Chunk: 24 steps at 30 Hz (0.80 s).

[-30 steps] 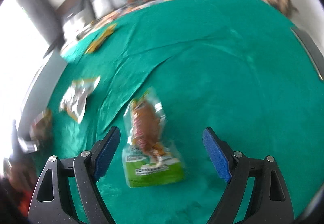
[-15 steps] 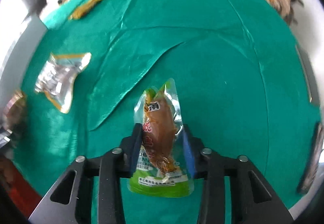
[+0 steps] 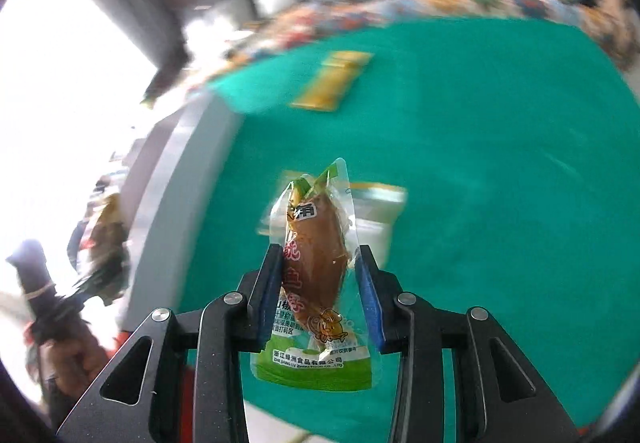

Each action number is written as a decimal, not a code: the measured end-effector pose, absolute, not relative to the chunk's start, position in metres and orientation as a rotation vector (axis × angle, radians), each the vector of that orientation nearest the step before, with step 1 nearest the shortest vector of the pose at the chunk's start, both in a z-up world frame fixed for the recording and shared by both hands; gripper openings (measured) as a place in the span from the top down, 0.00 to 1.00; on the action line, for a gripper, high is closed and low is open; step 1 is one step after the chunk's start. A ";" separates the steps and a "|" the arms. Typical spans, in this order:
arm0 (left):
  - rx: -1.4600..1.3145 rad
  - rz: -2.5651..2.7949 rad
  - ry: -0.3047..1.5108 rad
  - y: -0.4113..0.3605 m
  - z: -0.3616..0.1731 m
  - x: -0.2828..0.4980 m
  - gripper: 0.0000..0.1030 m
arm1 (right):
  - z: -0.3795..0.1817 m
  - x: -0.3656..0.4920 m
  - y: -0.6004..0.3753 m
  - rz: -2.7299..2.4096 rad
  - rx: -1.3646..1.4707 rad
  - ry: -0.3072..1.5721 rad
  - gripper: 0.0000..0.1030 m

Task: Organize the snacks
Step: 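Carry both held pouches over the white box and open both tools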

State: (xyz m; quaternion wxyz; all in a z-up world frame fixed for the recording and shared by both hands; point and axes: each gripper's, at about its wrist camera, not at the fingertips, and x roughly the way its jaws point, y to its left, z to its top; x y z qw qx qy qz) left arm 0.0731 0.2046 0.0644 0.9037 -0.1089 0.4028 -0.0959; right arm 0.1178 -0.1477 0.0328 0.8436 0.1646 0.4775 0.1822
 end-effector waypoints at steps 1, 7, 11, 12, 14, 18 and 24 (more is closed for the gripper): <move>-0.218 -0.162 0.826 0.221 0.067 0.074 0.38 | 0.044 0.122 -0.117 0.454 0.349 0.993 0.63; -0.166 0.106 0.869 0.319 0.050 0.075 0.36 | 0.074 0.134 0.035 0.736 0.329 0.972 0.62; -0.166 0.255 0.899 0.361 0.022 0.063 0.21 | 0.071 0.135 0.124 0.862 0.318 0.974 0.56; -0.186 0.270 0.901 0.368 0.017 0.058 0.19 | 0.066 0.134 0.137 0.886 0.334 0.985 0.54; -0.230 0.289 0.889 0.376 0.010 0.051 0.17 | 0.052 0.138 0.158 0.909 0.359 1.027 0.39; -0.272 0.259 0.846 0.366 0.014 0.035 0.14 | 0.031 0.134 0.140 0.856 0.360 1.021 0.37; -0.291 0.049 0.778 0.291 0.035 0.029 0.00 | -0.017 0.117 0.016 0.525 0.097 0.904 0.34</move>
